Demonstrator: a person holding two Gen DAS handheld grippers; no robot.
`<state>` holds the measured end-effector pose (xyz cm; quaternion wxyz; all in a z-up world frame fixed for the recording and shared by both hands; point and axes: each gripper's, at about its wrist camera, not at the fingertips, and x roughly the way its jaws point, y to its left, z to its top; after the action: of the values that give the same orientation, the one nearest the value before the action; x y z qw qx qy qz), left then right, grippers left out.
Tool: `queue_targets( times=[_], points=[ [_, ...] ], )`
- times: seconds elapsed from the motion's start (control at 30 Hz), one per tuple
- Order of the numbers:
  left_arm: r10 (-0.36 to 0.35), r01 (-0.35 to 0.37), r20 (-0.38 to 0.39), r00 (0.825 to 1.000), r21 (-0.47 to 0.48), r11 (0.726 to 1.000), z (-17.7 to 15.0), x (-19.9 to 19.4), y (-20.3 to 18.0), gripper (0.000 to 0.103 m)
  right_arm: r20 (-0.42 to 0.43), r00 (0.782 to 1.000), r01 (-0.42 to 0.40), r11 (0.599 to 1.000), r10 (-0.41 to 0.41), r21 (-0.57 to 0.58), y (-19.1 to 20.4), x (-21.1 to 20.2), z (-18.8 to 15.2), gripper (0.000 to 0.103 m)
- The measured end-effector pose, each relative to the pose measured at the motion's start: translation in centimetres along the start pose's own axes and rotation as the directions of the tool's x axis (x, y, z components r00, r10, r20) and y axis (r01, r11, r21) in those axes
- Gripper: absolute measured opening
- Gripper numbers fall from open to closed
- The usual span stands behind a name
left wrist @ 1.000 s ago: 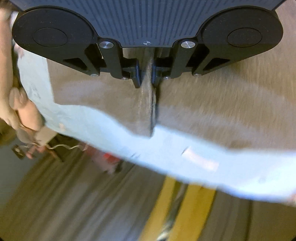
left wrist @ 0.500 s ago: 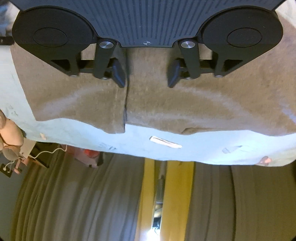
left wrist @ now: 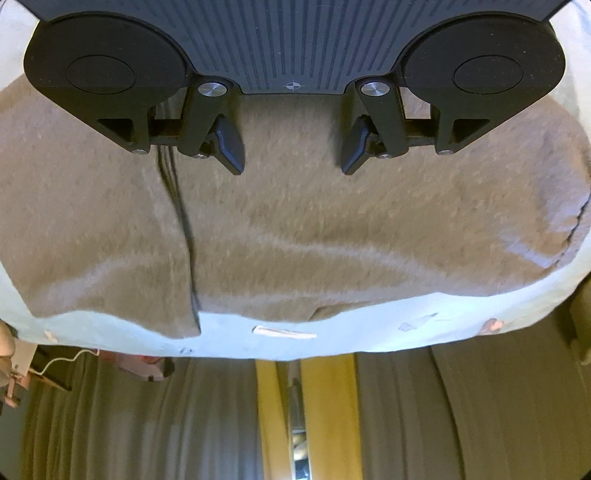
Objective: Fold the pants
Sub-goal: 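Move the left tool to the elastic waistband of the grey sweatpants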
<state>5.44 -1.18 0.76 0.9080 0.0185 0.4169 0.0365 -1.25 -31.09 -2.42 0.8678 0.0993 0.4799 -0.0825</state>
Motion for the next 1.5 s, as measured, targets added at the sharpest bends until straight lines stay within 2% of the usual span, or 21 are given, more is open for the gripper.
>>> queue_targets(
  times=[0.17,0.3,0.4,0.47,0.53,0.7,0.87,0.97,1.03,1.1,1.23,1.3,1.4,1.5],
  points=[
    [-0.024,0.025,0.023,0.999,-0.024,0.999,-0.4,-1.2,0.2,0.067,0.000,1.000,0.014,1.000,-0.014,-0.010,0.1,-0.2,0.1,0.099],
    [-0.035,0.035,0.044,0.998,-0.011,0.999,-0.8,-1.9,-0.4,0.068,0.069,0.996,0.067,0.995,-0.062,-0.068,1.5,-1.2,-0.2,0.099],
    [-0.056,0.057,0.050,0.997,-0.010,0.998,-1.1,-2.5,-1.0,0.070,0.098,0.994,0.058,0.988,-0.045,-0.142,2.9,-1.6,-0.5,0.099],
    [-0.074,0.074,0.054,0.996,-0.004,0.997,-1.3,-2.8,-1.4,0.071,0.080,0.997,0.028,0.985,-0.014,-0.172,3.6,-1.4,-0.5,0.099],
    [-0.091,0.091,0.055,0.994,0.004,0.996,-1.5,-2.9,-1.8,0.072,0.049,0.999,0.025,0.985,-0.017,-0.171,3.9,-0.8,-0.3,0.099],
    [-0.104,0.103,0.049,0.993,0.019,0.994,-1.9,-2.8,-2.6,0.073,-0.013,1.000,0.015,0.997,-0.016,-0.075,3.3,0.9,0.3,0.099],
    [-0.169,0.168,0.040,0.985,0.022,0.986,-2.3,-2.5,-3.2,0.074,-0.024,1.000,0.002,0.999,-0.004,-0.052,3.1,0.9,0.0,0.099],
    [-0.145,0.145,0.001,0.989,0.028,0.989,-2.6,-1.5,-3.4,0.079,-0.029,1.000,-0.001,0.999,-0.001,-0.047,2.9,1.2,0.1,0.099],
    [-0.136,0.136,-0.014,0.991,-0.003,0.991,-2.7,-0.9,-2.9,0.085,-0.032,0.999,-0.004,0.999,0.003,-0.042,2.9,1.2,0.1,0.099],
    [-0.132,0.132,-0.013,0.991,-0.044,0.990,-2.6,-1.0,-2.3,0.085,-0.033,0.999,-0.007,0.999,0.005,-0.038,2.9,1.2,0.1,0.099],
    [-0.022,0.023,0.010,1.000,-0.117,0.993,-2.6,-1.9,-0.4,0.085,-0.029,0.999,-0.012,1.000,0.012,-0.021,2.5,1.0,0.1,0.099],
    [-0.017,0.018,0.006,1.000,-0.209,0.978,-2.4,-2.1,1.4,0.085,-0.023,1.000,-0.015,1.000,0.014,-0.009,2.3,0.7,0.0,0.099],
    [-0.048,0.055,0.028,0.998,-0.377,0.925,-2.4,-3.0,4.9,0.086,-0.014,1.000,-0.016,1.000,0.016,0.011,1.9,0.5,0.0,0.099],
    [0.017,0.013,0.054,0.998,-0.510,0.860,-2.9,-4.5,8.9,0.090,-0.001,1.000,-0.020,1.000,0.020,0.019,1.7,0.2,-0.1,0.099]
  ],
)
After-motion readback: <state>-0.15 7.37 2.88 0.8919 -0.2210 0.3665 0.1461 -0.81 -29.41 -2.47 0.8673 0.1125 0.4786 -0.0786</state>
